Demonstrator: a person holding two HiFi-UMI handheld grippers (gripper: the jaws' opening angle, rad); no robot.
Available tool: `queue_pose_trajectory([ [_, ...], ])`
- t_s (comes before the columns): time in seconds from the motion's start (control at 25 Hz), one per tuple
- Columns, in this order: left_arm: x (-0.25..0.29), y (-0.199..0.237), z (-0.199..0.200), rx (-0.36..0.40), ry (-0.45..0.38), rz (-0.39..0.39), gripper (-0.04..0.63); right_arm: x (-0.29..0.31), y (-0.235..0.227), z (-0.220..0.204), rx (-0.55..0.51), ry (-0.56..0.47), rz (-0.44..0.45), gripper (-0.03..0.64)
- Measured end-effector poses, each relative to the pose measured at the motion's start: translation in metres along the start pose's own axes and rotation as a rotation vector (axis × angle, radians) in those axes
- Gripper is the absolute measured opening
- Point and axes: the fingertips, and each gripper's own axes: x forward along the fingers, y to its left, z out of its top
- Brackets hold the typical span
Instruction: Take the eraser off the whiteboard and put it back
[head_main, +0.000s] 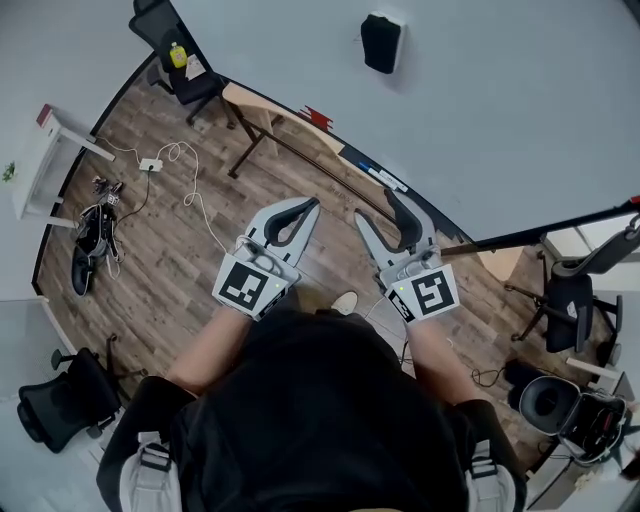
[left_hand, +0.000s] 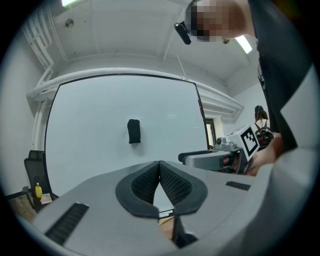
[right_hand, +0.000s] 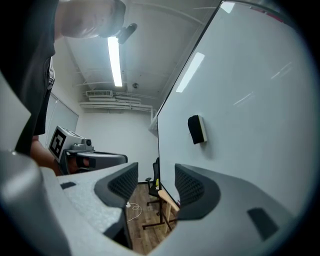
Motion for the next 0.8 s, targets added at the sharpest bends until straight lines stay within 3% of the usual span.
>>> queue_pose_trajectory([
  [0.2, 0.01, 0.02, -0.002, 0.001, -0.013, -0.025, -0.006, 0.014, -0.007, -0.004, -0.013, 0.012, -0.041, 0.244],
  [0.8, 0.047, 0.106, 0.006, -0.009, -0.041, -0.225, -0.006, 0.088, -0.041, 0.013, -0.051, 0.003, -0.313, 0.331],
])
